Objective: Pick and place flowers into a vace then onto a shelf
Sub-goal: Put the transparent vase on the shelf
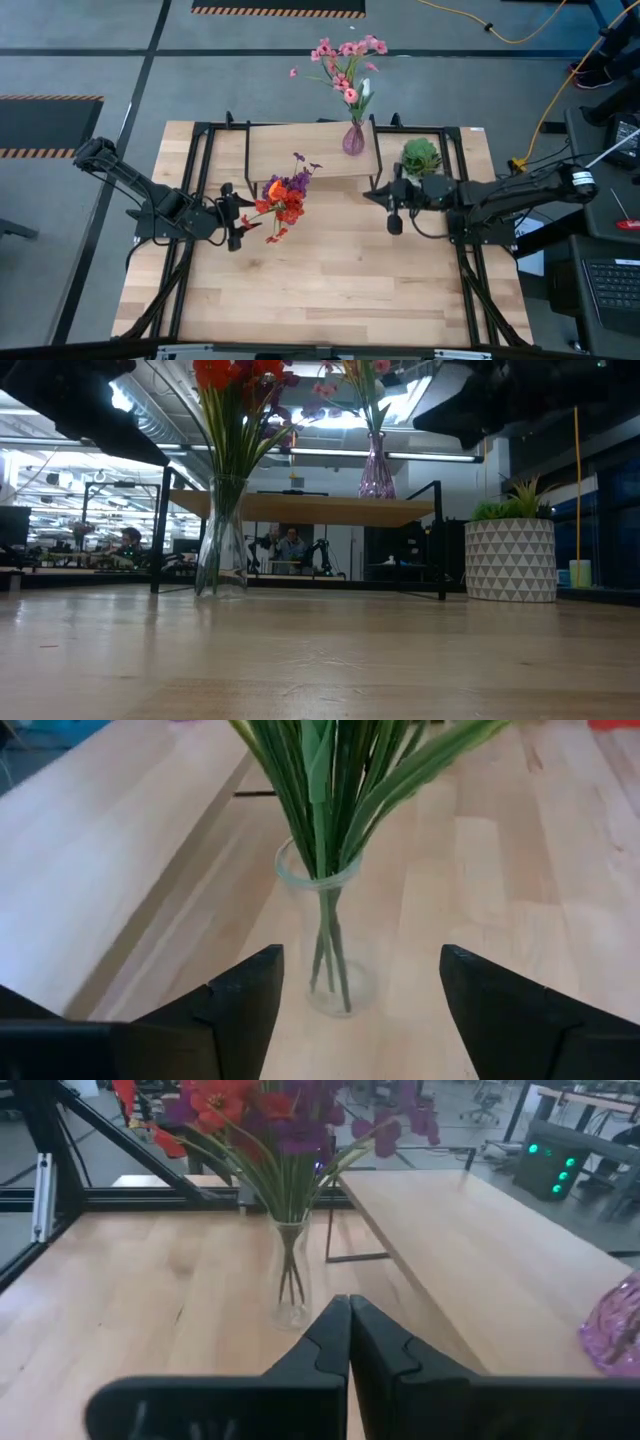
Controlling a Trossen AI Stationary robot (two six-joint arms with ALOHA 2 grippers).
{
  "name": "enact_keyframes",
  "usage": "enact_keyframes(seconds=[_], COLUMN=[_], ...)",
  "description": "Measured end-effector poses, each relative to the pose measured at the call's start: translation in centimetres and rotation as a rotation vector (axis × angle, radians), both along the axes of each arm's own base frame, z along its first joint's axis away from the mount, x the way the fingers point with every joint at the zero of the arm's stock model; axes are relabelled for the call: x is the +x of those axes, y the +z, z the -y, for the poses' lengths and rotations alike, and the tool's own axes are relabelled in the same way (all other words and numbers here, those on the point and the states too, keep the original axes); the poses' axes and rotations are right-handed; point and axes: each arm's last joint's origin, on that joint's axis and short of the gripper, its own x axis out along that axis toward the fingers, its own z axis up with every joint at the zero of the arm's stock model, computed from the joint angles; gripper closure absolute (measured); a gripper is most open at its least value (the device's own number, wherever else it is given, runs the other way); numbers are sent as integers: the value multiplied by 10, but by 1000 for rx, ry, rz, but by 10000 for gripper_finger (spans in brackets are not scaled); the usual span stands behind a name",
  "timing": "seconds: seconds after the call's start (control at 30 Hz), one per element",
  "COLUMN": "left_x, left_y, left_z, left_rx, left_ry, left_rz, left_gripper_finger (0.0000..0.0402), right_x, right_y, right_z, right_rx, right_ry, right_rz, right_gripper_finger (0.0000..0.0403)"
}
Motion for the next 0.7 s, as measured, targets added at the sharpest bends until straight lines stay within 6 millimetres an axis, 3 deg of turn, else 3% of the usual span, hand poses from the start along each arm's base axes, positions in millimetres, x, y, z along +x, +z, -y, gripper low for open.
enact_keyframes(seconds=[0.17,0.43,0.7], left_x=[0,-2,-9], left_y=[-5,-49,-69], left_z=[-1,-3,-8], left_rx=[-57,-83,-84], left_ry=[66,84,87], left_rz=[29,187,268], left_gripper_finger=[139,139,139], right_x=[0,4,5], right_y=[-7,-13,-13], right_z=[0,0,0], right_rx=[24,-26,-33], right_ry=[-5,6,7], right_rz=[-13,-52,-56], right_gripper_finger=[393,393,393])
